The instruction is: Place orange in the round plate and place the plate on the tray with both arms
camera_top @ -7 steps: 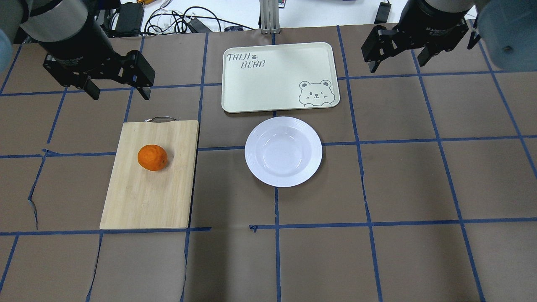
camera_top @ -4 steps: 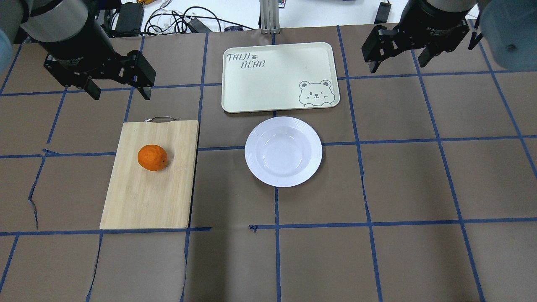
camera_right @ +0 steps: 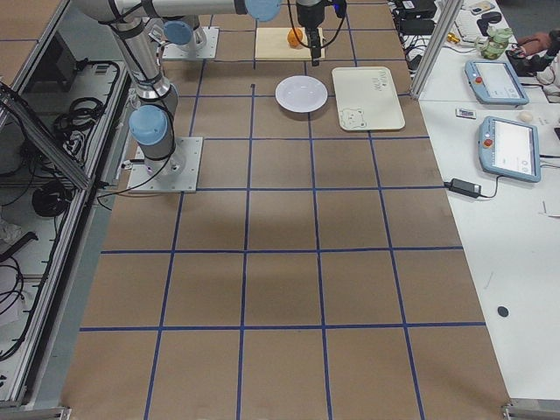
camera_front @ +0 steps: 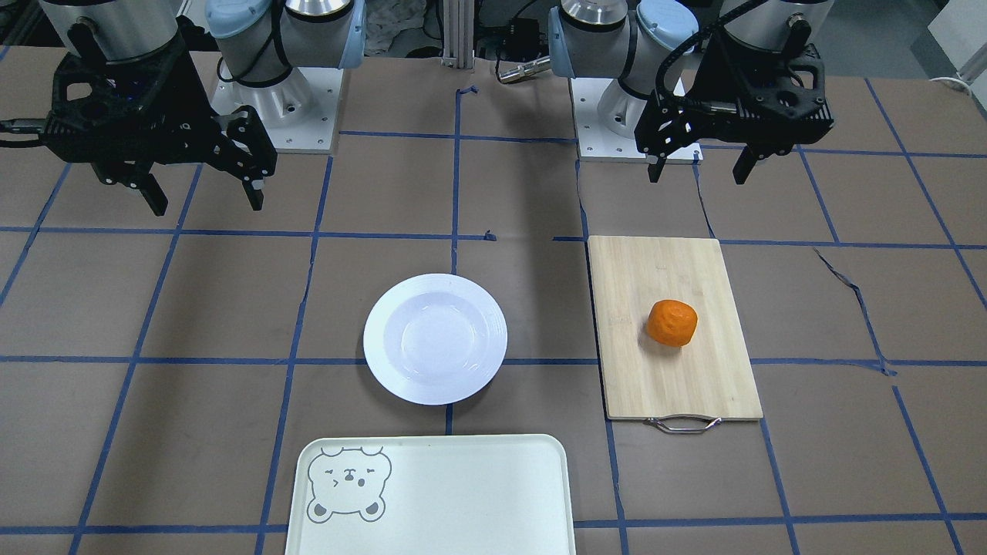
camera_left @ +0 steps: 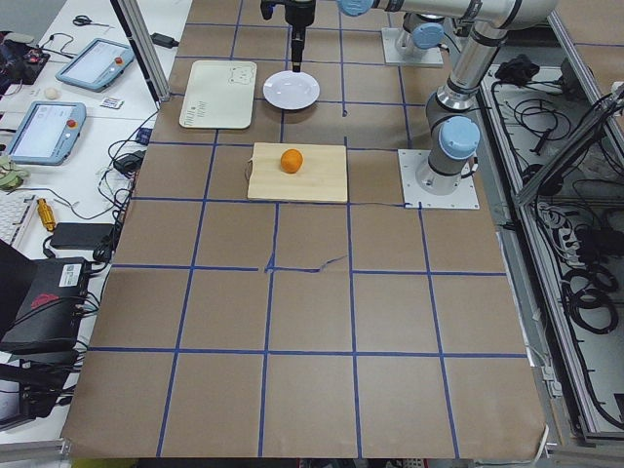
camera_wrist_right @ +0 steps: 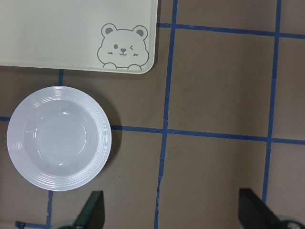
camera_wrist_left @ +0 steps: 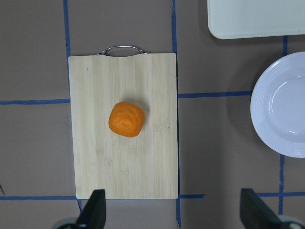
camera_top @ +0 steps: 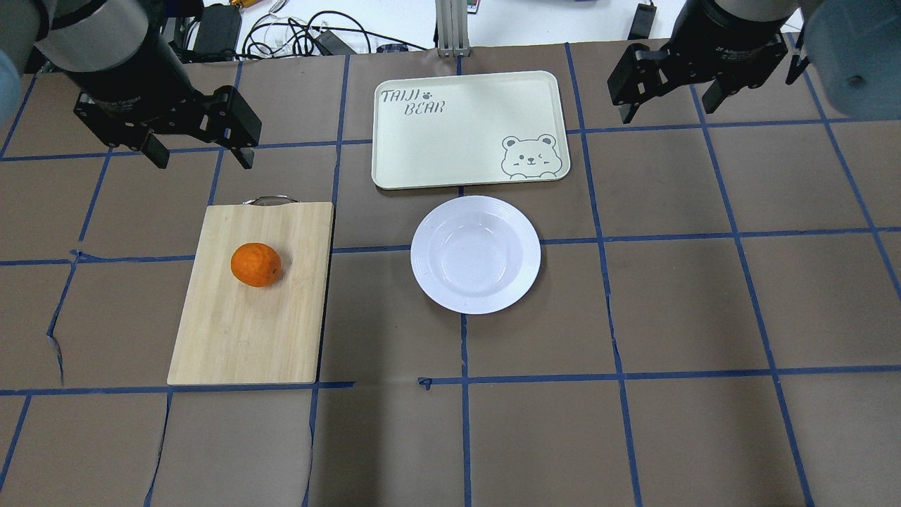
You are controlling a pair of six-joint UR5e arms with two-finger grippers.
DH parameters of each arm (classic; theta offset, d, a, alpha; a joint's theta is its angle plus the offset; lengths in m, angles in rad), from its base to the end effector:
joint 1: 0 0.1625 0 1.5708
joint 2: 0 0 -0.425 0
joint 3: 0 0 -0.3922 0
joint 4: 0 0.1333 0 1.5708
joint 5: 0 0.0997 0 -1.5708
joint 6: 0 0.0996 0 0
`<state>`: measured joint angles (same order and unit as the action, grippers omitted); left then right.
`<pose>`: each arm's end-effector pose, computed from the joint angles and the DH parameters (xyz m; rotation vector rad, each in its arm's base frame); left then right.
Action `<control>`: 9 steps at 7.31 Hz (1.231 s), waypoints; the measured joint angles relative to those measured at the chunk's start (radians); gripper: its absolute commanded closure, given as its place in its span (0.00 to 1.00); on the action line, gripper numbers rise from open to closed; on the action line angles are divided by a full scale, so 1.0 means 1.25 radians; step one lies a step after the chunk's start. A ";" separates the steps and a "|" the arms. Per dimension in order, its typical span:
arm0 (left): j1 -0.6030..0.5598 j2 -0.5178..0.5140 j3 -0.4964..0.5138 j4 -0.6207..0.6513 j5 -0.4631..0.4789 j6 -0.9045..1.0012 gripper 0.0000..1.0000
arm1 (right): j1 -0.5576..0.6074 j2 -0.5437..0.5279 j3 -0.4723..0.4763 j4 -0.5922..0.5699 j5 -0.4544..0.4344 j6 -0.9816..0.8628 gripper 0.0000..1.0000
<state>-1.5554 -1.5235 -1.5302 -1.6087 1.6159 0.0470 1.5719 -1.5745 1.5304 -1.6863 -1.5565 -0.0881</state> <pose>-0.1215 -0.4771 0.5271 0.0471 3.0937 -0.0751 0.1353 -0.5044 0.5223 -0.1411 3.1211 -0.2506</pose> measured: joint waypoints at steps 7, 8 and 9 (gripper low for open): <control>0.045 -0.077 -0.182 0.129 0.033 0.074 0.00 | -0.002 0.005 0.002 0.005 -0.005 0.001 0.00; 0.062 -0.103 -0.231 0.194 0.050 0.124 0.00 | -0.003 0.005 0.002 0.005 -0.006 0.001 0.00; 0.072 -0.135 -0.268 0.251 0.063 0.147 0.00 | -0.003 0.004 0.002 0.004 -0.006 0.001 0.00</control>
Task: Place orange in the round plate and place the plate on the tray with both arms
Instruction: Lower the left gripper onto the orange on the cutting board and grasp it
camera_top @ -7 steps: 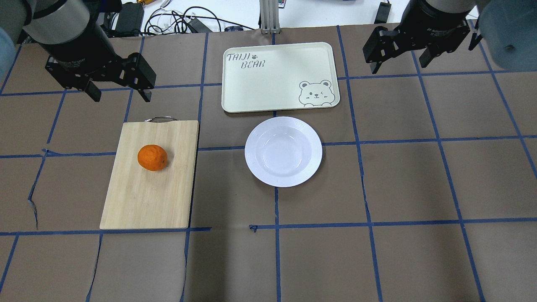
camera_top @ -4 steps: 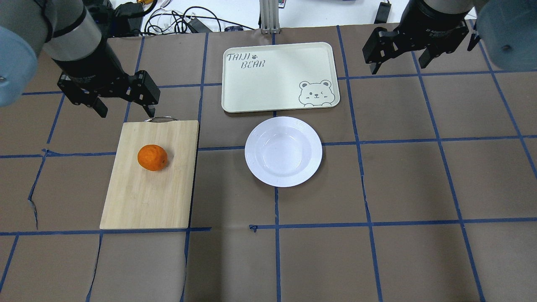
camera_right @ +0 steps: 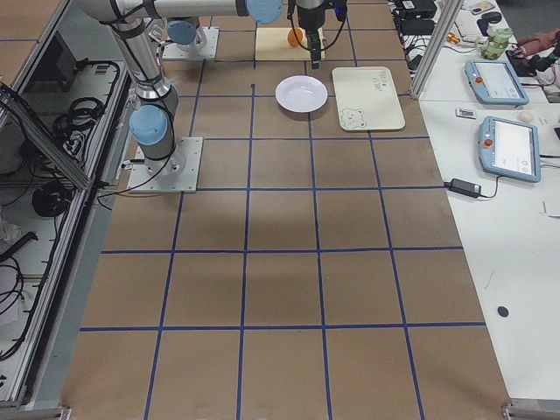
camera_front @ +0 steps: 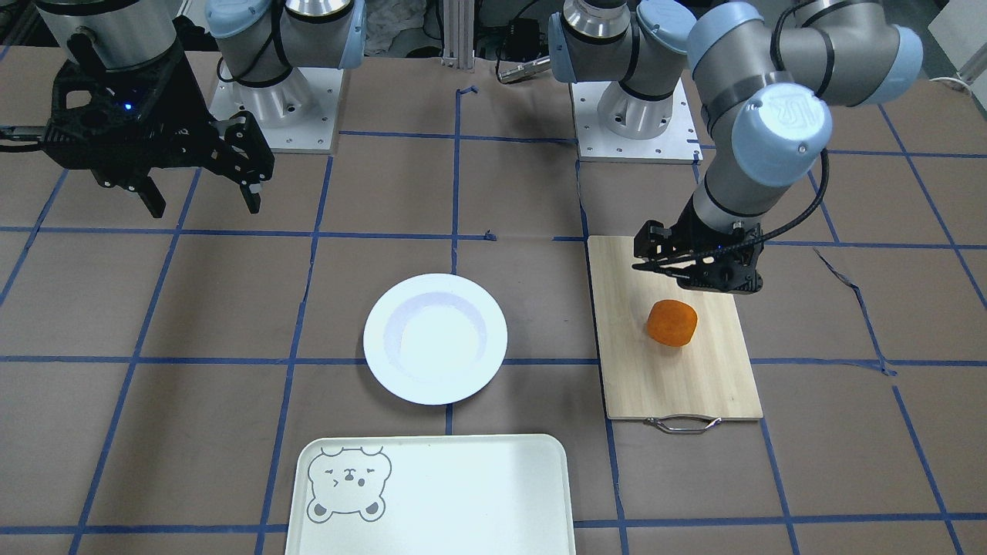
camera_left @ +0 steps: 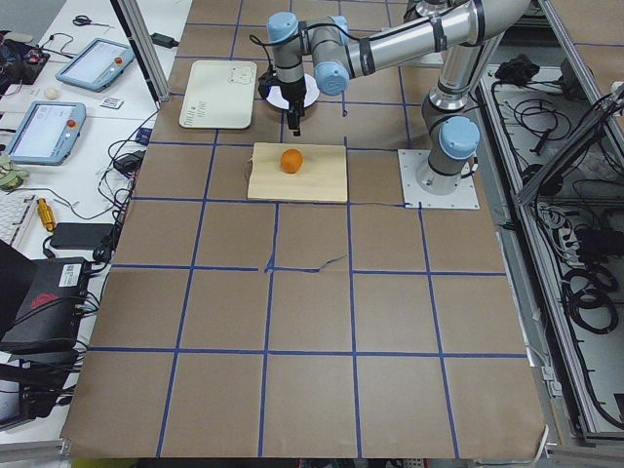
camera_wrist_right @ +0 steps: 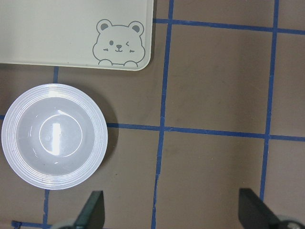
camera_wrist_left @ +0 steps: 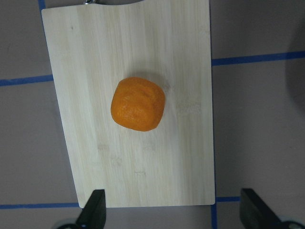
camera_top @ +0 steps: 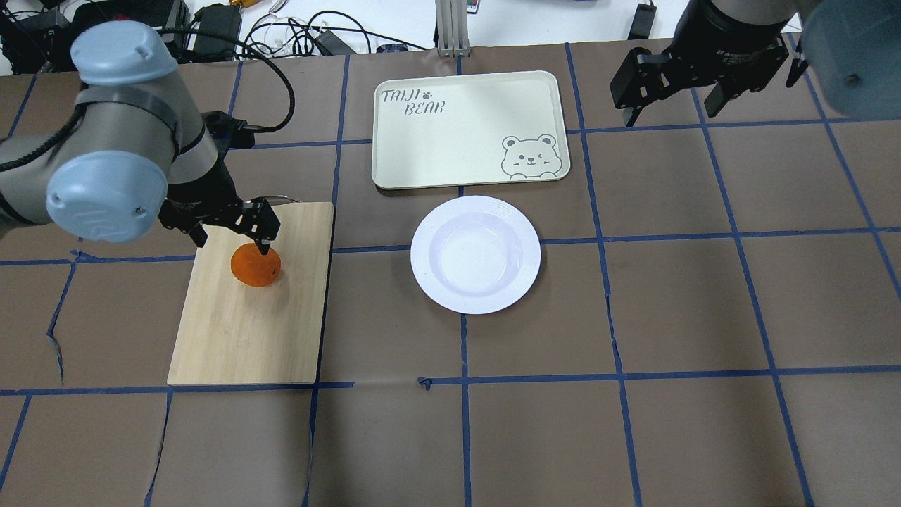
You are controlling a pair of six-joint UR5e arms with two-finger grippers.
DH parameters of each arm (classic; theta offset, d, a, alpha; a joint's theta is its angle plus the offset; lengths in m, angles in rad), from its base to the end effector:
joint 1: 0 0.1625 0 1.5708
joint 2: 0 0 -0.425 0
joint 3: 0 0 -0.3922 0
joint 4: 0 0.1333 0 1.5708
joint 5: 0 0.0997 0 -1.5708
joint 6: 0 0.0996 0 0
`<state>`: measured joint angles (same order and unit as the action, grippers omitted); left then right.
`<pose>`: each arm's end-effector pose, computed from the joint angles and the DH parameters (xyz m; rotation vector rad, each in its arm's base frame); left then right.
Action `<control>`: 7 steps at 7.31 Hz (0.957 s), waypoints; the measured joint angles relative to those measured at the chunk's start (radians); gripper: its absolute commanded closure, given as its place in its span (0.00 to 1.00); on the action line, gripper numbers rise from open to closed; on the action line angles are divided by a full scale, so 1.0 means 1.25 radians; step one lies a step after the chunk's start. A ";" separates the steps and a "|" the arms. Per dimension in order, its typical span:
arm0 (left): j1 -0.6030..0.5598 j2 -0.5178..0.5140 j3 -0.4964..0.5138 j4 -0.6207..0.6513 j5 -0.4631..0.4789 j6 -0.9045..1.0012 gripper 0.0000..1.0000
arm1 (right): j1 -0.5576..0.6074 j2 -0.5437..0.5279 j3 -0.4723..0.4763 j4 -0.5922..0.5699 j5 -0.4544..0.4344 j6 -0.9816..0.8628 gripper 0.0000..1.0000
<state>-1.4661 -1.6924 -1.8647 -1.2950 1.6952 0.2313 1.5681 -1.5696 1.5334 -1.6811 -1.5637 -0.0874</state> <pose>-0.0685 -0.5053 0.3143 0.2051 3.0261 0.2408 0.1326 -0.5060 0.5177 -0.1334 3.1298 -0.2301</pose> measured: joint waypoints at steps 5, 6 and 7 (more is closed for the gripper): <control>0.006 -0.147 -0.023 0.095 0.025 0.019 0.39 | -0.001 -0.001 0.000 0.000 -0.001 0.000 0.00; 0.006 -0.154 -0.021 0.100 0.026 0.022 0.73 | -0.001 -0.001 0.000 0.000 -0.001 0.000 0.00; 0.006 -0.158 -0.019 0.103 0.025 0.023 0.95 | -0.002 -0.001 0.000 0.000 -0.001 0.000 0.00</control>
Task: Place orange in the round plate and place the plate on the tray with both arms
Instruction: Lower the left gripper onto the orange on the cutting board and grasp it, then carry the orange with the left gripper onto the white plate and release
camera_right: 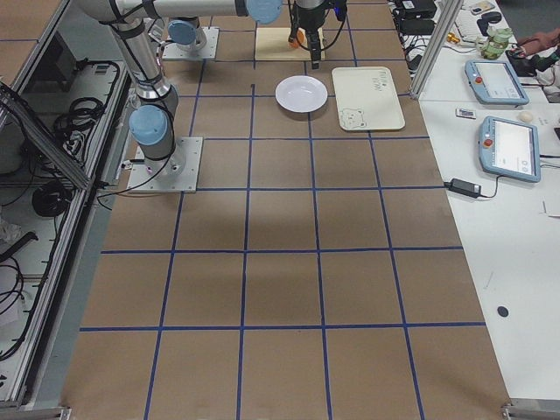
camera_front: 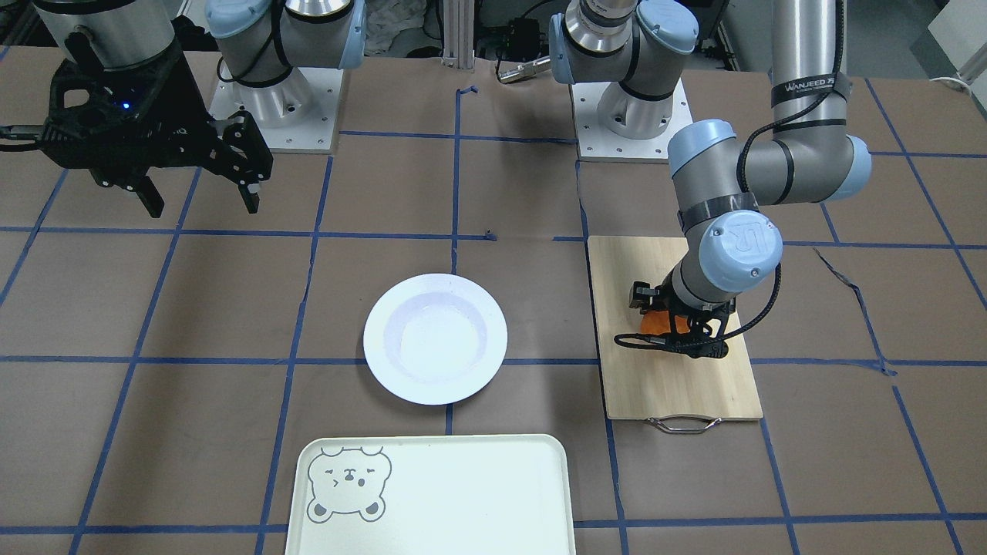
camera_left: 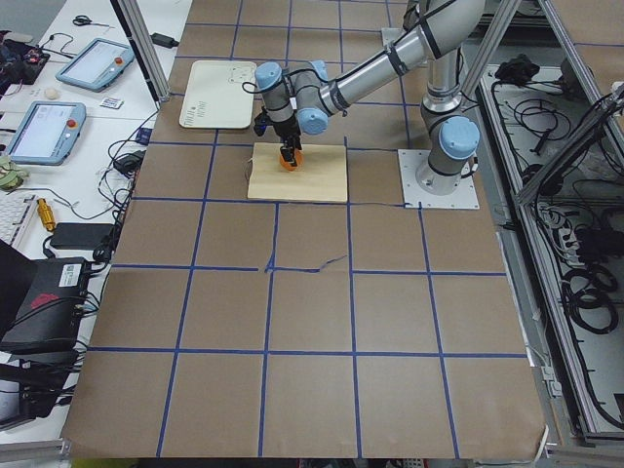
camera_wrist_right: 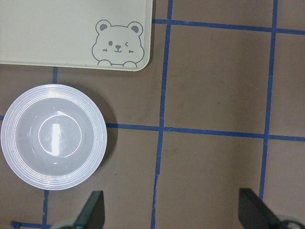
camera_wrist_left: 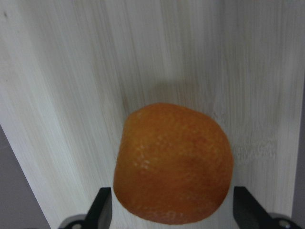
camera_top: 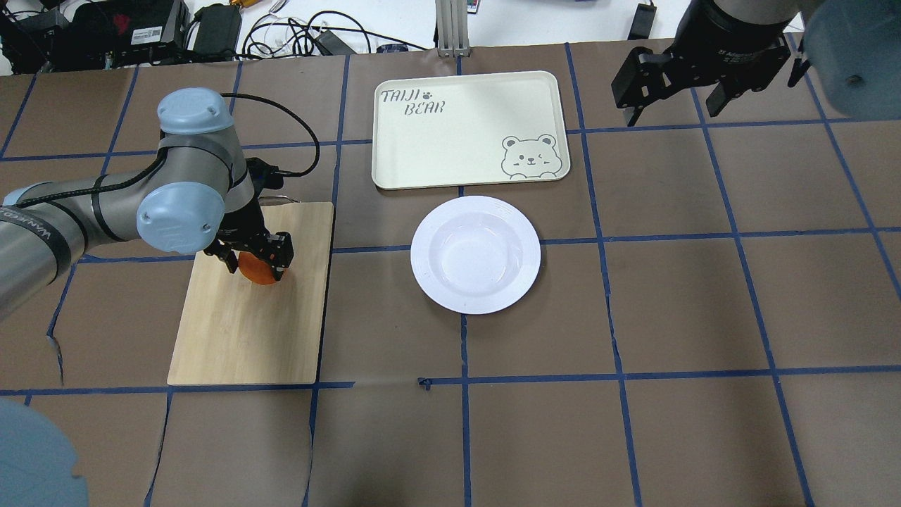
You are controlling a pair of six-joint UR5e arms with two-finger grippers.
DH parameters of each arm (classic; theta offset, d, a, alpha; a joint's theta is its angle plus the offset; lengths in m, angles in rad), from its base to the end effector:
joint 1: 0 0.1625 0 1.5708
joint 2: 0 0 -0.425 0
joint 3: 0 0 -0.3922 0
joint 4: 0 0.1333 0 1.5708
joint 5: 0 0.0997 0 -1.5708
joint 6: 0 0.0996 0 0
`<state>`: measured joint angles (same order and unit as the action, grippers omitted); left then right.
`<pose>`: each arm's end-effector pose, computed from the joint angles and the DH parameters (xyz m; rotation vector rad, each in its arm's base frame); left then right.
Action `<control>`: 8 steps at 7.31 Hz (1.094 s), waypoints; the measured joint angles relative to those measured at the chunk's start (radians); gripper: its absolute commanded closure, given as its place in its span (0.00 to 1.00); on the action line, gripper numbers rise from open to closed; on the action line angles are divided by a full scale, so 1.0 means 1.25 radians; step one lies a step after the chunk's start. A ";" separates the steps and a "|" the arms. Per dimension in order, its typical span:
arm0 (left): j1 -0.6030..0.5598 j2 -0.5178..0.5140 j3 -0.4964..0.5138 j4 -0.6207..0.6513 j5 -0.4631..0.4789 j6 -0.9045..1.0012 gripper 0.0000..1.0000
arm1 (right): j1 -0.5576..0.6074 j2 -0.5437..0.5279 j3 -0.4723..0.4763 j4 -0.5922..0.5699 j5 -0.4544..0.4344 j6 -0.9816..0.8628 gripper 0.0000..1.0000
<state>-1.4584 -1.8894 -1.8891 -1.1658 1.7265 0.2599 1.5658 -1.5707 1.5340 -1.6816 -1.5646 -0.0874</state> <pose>-0.0585 -0.5328 0.2142 0.2488 2.9972 0.3877 0.1314 -0.5059 0.5180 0.1297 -3.1297 0.2316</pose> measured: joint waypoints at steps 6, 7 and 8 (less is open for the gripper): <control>-0.054 0.026 0.107 -0.111 -0.149 -0.128 1.00 | -0.001 0.001 0.000 0.000 0.000 0.000 0.00; -0.104 0.030 0.113 -0.120 -0.173 -0.188 1.00 | -0.002 0.001 0.000 0.000 0.000 0.000 0.00; -0.168 0.025 0.116 -0.113 -0.195 -0.260 1.00 | -0.002 0.001 0.000 0.000 0.000 0.000 0.00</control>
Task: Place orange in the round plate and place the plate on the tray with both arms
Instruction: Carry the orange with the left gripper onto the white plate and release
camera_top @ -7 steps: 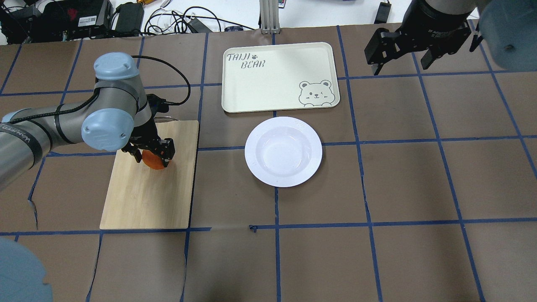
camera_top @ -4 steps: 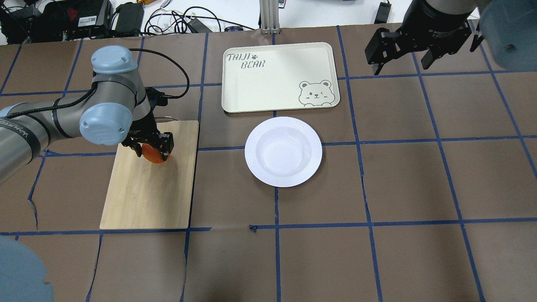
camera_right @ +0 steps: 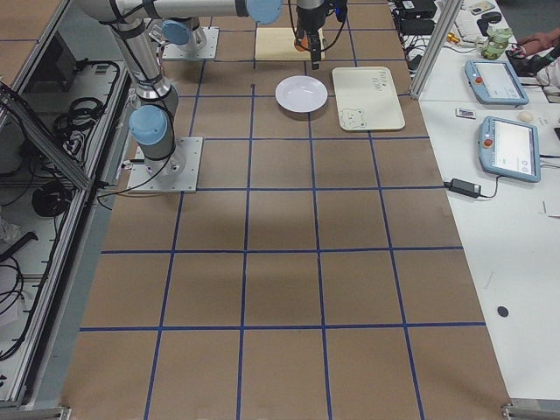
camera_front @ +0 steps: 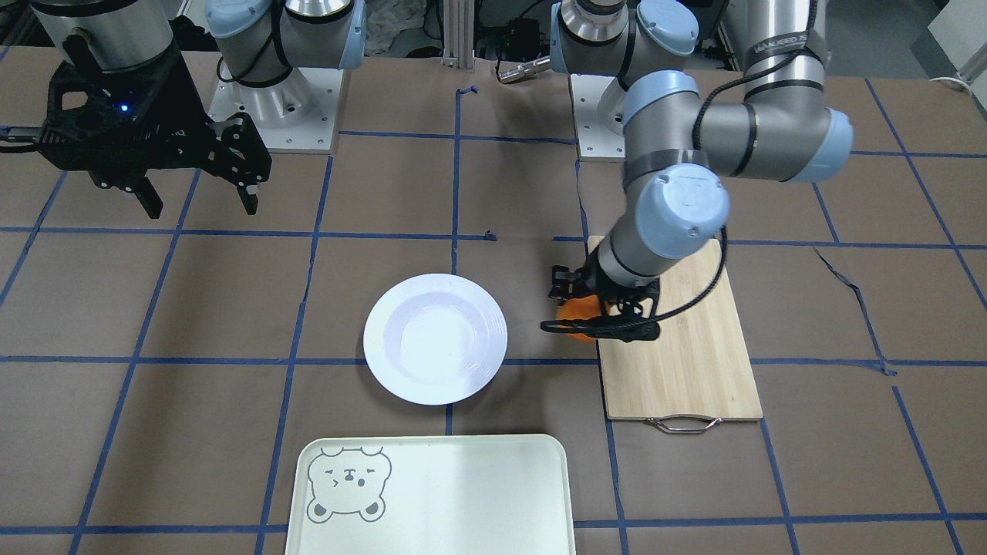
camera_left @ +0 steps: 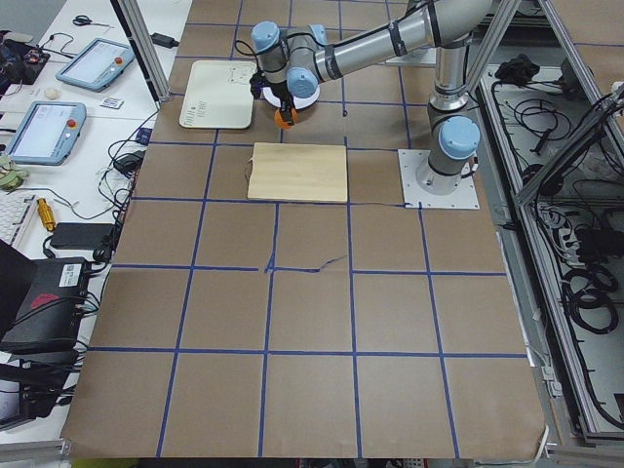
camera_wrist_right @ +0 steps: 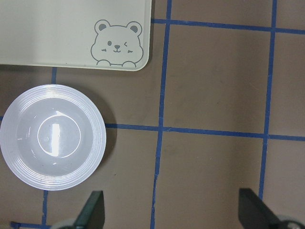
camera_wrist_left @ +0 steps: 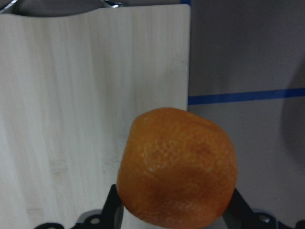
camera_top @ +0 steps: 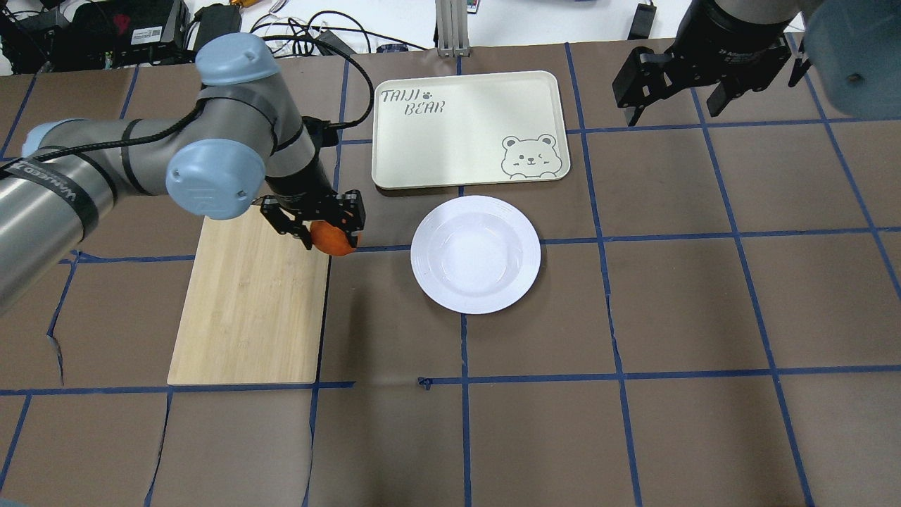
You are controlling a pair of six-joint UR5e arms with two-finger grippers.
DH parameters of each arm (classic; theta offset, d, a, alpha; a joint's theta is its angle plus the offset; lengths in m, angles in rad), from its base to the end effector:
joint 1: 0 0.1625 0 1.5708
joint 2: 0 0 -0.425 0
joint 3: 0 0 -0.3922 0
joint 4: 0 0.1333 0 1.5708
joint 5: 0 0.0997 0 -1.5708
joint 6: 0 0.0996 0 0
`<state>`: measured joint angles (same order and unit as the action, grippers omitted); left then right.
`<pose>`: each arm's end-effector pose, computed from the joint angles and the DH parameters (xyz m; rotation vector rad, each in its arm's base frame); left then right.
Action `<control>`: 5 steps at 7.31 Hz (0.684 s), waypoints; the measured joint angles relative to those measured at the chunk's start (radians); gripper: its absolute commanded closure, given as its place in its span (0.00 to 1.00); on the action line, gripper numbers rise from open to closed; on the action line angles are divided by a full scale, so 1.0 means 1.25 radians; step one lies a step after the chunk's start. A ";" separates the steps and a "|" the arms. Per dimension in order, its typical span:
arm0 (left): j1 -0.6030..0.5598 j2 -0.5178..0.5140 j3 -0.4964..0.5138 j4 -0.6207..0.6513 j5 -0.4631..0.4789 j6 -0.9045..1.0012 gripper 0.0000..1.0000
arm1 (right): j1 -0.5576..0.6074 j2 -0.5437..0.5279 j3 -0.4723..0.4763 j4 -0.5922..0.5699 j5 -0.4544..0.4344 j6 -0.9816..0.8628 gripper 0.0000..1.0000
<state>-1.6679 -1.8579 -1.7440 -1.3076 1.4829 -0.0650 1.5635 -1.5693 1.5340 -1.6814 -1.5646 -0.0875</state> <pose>-0.1947 -0.5337 0.2791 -0.0357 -3.0543 -0.3119 0.1302 -0.5067 0.5173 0.1263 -3.1299 0.2291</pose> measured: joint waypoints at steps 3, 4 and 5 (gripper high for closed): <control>-0.146 -0.046 -0.001 0.108 -0.098 -0.133 1.00 | -0.001 0.000 0.001 0.000 0.000 -0.001 0.00; -0.172 -0.064 -0.002 0.147 -0.114 -0.160 1.00 | -0.001 0.000 0.001 -0.001 0.000 -0.001 0.00; -0.183 -0.085 -0.003 0.174 -0.127 -0.174 1.00 | -0.002 0.000 0.001 -0.003 0.000 -0.001 0.00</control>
<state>-1.8971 -1.9638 -1.7475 -1.0901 1.3239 -0.2829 1.5612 -1.5692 1.5354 -1.6849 -1.5643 -0.0888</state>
